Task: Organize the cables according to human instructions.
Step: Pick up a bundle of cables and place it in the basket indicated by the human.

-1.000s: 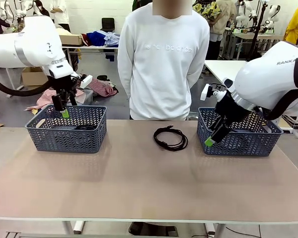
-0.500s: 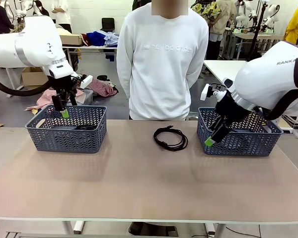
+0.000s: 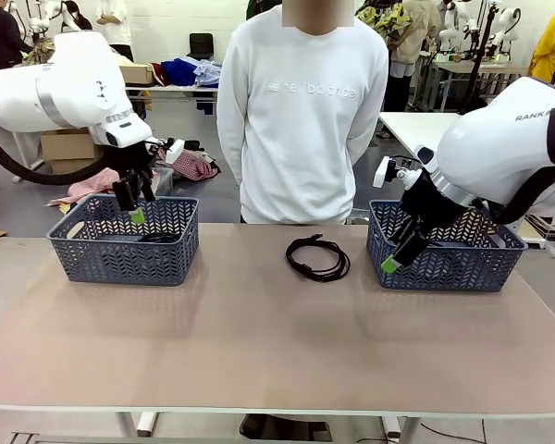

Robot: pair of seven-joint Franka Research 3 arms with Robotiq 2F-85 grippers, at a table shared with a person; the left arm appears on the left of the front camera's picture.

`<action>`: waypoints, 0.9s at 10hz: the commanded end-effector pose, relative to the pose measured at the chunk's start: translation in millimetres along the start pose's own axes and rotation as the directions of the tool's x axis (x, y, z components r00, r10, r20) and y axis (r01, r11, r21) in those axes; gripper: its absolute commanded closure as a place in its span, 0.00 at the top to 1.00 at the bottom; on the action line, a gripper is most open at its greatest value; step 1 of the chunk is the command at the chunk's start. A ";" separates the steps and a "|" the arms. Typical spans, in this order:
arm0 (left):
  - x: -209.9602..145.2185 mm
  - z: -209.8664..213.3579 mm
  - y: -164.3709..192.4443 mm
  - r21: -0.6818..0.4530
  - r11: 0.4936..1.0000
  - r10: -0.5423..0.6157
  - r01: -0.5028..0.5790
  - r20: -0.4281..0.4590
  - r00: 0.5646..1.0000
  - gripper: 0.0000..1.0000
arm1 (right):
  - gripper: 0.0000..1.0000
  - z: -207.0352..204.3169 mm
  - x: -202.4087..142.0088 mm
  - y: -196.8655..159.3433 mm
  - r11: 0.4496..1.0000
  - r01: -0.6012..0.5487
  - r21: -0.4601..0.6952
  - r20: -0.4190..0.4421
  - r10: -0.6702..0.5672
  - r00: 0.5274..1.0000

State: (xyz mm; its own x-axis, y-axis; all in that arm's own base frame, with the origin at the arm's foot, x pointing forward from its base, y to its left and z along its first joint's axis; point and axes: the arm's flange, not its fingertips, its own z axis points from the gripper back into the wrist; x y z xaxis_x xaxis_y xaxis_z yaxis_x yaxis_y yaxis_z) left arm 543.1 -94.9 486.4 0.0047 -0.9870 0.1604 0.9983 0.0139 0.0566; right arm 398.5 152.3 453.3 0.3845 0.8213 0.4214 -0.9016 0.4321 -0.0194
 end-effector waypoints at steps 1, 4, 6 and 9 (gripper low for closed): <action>13.4 -0.1 -39.5 -0.007 0.999 0.050 -0.049 0.054 0.997 1.00 | 1.00 0.9 -0.1 -0.2 1.000 0.005 -0.003 0.002 -0.005 1.000; 35.1 -5.9 -84.2 -0.036 0.995 0.097 -0.093 0.149 0.984 1.00 | 1.00 0.9 -0.1 -0.2 1.000 0.005 -0.003 0.002 -0.005 1.000; 47.3 -15.0 -108.4 -0.013 0.994 0.110 -0.109 0.198 0.974 1.00 | 1.00 0.9 -0.1 -0.2 1.000 0.005 -0.003 0.002 -0.005 1.000; 63.1 -26.8 -139.2 0.031 0.989 0.137 -0.146 0.200 0.970 1.00 | 1.00 0.9 -0.1 -0.2 1.000 0.005 -0.003 0.002 -0.005 1.000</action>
State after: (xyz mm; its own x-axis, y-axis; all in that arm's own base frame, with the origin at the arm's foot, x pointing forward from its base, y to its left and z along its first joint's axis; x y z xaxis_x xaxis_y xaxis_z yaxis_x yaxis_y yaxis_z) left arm 418.3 -160.9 467.8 0.1041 -0.9314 0.3488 0.9909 0.1272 0.0439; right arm 398.5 152.3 453.3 0.3846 0.8213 0.4215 -0.9016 0.4321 -0.0194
